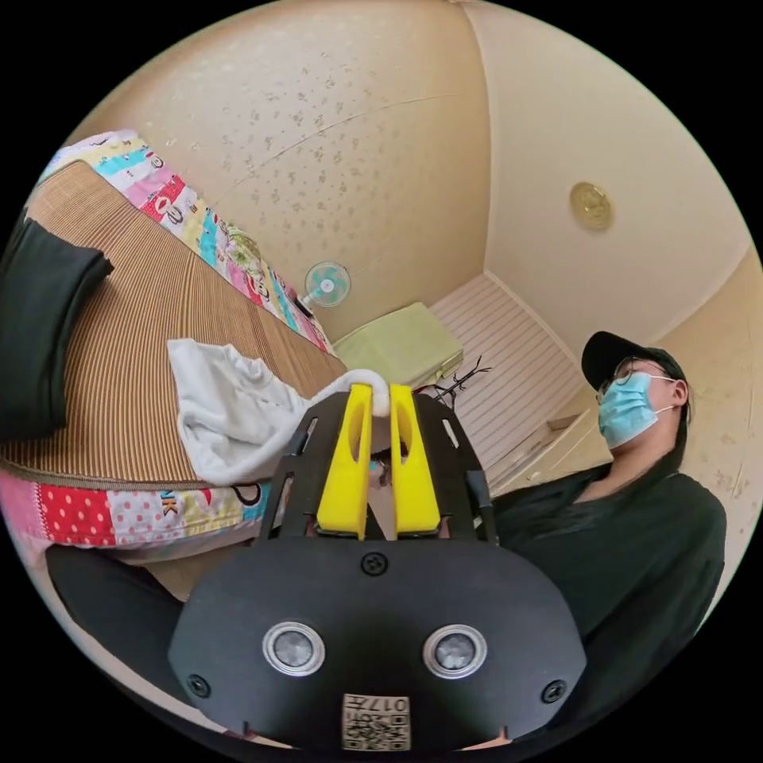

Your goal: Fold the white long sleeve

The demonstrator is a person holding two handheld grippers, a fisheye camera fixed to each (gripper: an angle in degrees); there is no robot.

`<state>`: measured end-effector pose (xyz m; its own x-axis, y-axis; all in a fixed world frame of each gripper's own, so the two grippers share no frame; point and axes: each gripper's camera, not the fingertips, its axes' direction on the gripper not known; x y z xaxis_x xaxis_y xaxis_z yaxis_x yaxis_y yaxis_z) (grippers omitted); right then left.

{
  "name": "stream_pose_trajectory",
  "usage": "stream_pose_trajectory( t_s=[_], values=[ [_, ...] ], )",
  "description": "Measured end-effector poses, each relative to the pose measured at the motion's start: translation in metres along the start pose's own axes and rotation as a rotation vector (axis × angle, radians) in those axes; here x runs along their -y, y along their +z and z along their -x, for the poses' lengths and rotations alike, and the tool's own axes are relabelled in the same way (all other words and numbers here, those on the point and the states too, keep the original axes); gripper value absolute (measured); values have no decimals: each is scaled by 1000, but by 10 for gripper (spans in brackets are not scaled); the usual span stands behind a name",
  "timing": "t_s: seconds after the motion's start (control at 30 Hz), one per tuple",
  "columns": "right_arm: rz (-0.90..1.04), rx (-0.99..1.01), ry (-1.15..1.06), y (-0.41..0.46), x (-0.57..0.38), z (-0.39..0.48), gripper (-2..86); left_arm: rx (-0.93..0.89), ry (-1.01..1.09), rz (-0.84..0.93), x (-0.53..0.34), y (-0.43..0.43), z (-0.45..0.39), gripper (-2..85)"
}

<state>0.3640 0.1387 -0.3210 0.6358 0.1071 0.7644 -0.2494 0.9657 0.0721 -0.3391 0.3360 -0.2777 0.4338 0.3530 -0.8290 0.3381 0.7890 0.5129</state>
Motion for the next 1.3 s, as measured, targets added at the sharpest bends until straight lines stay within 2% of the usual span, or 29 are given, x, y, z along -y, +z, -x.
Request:
stream_pose_trajectory(
  t_s=[0.1,0.23,0.3,0.47,0.6,0.67,0.77,0.83,0.93,1.03,1.07,1.1,1.2,1.3],
  values=[
    [64,-153,-20,80,40,-36,42,107,-95,13,56,30,50,46],
    [127,-133,106,175,69,-110,82,185,-191,-24,124,54,142,92],
    [130,-143,143,183,61,-111,95,196,-221,-39,134,43,156,123],
    [226,-322,27,193,-21,-69,93,436,-247,44,78,4,156,161],
    [520,-701,-107,233,-120,-86,56,497,-441,114,2,-8,179,177],
    [454,-697,-147,226,-139,-89,45,441,-558,139,-37,-4,201,180],
    [446,-646,-4,226,-124,-108,34,345,-591,107,-49,3,220,145],
    [445,-578,127,226,-107,-129,30,328,-510,108,-34,10,218,108],
    [444,-519,156,220,-99,-146,27,385,-391,252,3,17,210,52],
    [431,-519,119,218,-104,-147,25,371,-178,205,29,-20,184,41],
    [427,-524,108,218,-105,-146,25,363,-181,197,30,-34,186,29],
    [416,-533,93,218,-108,-145,25,360,-200,198,27,-39,190,23],
    [385,-520,129,216,-107,-153,24,430,-452,170,-10,-64,230,8],
    [373,-474,186,211,-102,-164,24,246,-565,23,-54,-82,253,79]
  ],
)
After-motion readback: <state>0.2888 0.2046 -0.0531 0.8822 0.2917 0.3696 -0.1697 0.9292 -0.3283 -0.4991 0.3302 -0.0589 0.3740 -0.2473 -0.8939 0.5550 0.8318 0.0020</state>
